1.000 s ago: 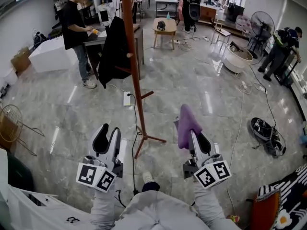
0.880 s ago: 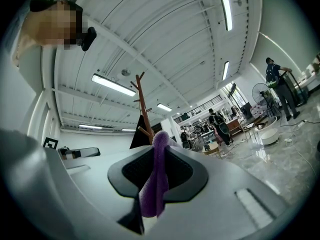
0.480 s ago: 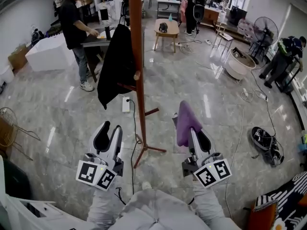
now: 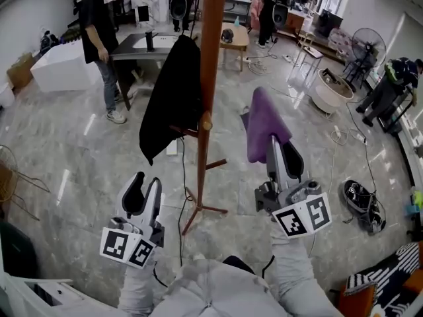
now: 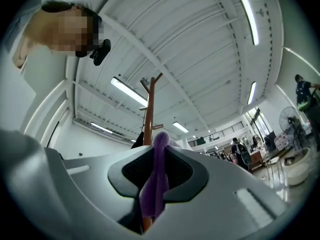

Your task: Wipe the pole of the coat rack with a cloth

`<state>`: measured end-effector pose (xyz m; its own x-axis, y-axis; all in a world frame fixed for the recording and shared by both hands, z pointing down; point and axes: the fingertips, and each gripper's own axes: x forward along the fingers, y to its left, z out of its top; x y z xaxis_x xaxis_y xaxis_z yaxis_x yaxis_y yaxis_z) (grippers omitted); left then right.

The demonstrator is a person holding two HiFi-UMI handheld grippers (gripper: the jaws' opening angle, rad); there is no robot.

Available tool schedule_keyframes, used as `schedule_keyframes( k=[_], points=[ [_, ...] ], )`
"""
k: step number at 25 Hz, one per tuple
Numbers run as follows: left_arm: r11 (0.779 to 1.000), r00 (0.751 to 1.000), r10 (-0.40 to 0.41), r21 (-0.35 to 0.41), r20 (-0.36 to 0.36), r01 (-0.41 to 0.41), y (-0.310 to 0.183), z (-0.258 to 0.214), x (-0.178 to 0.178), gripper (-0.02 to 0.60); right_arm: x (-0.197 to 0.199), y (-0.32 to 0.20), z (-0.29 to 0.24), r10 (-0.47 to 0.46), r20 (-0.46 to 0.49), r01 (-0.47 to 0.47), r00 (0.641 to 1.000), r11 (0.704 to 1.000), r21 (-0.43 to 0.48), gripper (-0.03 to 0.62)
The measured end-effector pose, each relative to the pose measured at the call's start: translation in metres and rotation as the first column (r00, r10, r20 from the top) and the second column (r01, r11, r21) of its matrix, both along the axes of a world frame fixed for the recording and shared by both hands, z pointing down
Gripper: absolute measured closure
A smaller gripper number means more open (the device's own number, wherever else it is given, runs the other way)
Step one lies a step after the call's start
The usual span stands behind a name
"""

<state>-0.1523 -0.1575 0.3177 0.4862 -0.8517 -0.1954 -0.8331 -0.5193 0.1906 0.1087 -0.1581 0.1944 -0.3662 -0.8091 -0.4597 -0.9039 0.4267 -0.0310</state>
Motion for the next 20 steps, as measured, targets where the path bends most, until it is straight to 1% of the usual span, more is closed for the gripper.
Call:
schedule_keyframes(
  k=[3,6,9,11,13,16,18,20],
  points=[
    [0.999,0.999,-0.033,-0.002,-0.003,0.033,-0.004,0.002,-0.009,0.403,-0.014,-0.015,-0.037,0.009,-0.071,-0.001,0.997,0.994,0.112,0.539],
    [0.997,0.997,-0.073,-0.006,-0.005,0.073,-0.009,0.003,-0.02,0.404,-0.027,-0.03,-0.071,0.027,-0.126,0.0,0.992,0.977,0.211,0.539],
    [0.992,0.991,-0.13,-0.004,-0.012,0.13,-0.008,0.001,-0.031,0.405,-0.049,-0.037,-0.102,0.002,-0.187,0.053,0.982,0.956,0.29,0.539],
    [0.986,0.986,-0.164,-0.004,-0.018,0.164,-0.004,-0.001,-0.033,0.403,-0.064,-0.039,-0.117,-0.034,-0.239,0.111,0.97,0.942,0.318,0.539],
    [0.982,0.982,-0.189,-0.004,-0.024,0.189,-0.002,-0.002,-0.033,0.404,-0.076,-0.043,-0.125,-0.078,-0.286,0.169,0.955,0.935,0.312,0.539],
    [0.977,0.977,-0.212,0.002,-0.036,0.212,-0.005,-0.005,-0.033,0.403,-0.088,-0.059,-0.12,-0.129,-0.334,0.219,0.933,0.944,0.246,0.539],
    [0.975,0.974,-0.223,0.002,-0.042,0.223,-0.007,-0.004,-0.03,0.404,-0.089,-0.07,-0.111,-0.174,-0.338,0.249,0.925,0.949,0.192,0.539],
    [0.973,0.972,-0.23,-0.003,-0.044,0.231,-0.008,-0.002,-0.024,0.405,-0.088,-0.08,-0.101,-0.226,-0.328,0.285,0.917,0.948,0.143,0.539]
  ],
)
